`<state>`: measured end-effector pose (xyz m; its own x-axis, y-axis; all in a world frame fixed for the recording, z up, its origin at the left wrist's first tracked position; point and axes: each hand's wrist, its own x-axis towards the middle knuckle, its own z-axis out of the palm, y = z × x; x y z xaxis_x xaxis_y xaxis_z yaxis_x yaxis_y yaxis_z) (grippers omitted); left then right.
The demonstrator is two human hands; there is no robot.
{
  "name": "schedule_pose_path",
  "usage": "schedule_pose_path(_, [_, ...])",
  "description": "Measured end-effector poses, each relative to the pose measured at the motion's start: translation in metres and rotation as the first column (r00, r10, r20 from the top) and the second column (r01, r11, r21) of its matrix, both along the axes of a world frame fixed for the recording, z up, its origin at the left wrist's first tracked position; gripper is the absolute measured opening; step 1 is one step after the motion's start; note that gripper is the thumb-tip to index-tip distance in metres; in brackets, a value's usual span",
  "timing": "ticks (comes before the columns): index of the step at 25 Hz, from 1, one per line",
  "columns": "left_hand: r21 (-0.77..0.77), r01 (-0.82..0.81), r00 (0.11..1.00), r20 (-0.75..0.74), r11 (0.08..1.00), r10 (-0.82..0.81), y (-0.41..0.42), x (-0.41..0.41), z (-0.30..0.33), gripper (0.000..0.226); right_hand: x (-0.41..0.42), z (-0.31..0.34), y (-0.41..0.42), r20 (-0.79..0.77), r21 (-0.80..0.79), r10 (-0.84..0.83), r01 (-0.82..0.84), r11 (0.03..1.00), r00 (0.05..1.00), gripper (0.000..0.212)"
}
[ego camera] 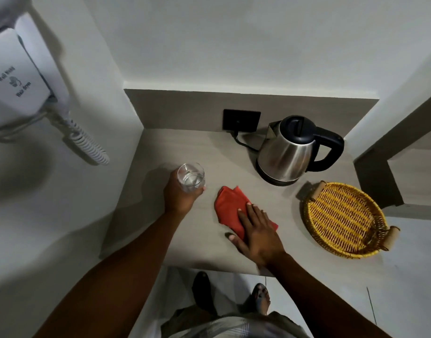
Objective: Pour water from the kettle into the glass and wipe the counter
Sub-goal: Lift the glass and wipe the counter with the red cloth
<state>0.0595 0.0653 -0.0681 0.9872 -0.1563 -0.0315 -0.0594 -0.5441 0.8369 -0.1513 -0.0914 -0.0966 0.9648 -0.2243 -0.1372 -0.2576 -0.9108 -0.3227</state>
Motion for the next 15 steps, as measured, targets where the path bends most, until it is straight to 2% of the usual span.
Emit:
schedule_pose_path(4, [-0.04,0.0,1.0,0.003,0.999,0.001,0.0,0.002,0.0,0.079,0.026,0.0,-0.006,0.093,0.021,0.006,-0.008,1.0,0.996,0.075])
schedule_pose_path(9, [-0.04,0.053,0.998,0.016,0.998,-0.053,0.003,0.011,0.006,0.08,0.045,-0.014,0.022,-0.022,-0.126,0.186,-0.188,0.974,0.982,0.064])
schedule_pose_path(15, [0.018,0.116,0.984,0.132,0.993,-0.118,0.002,0.041,0.036,0.081,0.097,-0.017,0.035,-0.052,-0.15,0.398,-0.401,0.904,0.916,0.06])
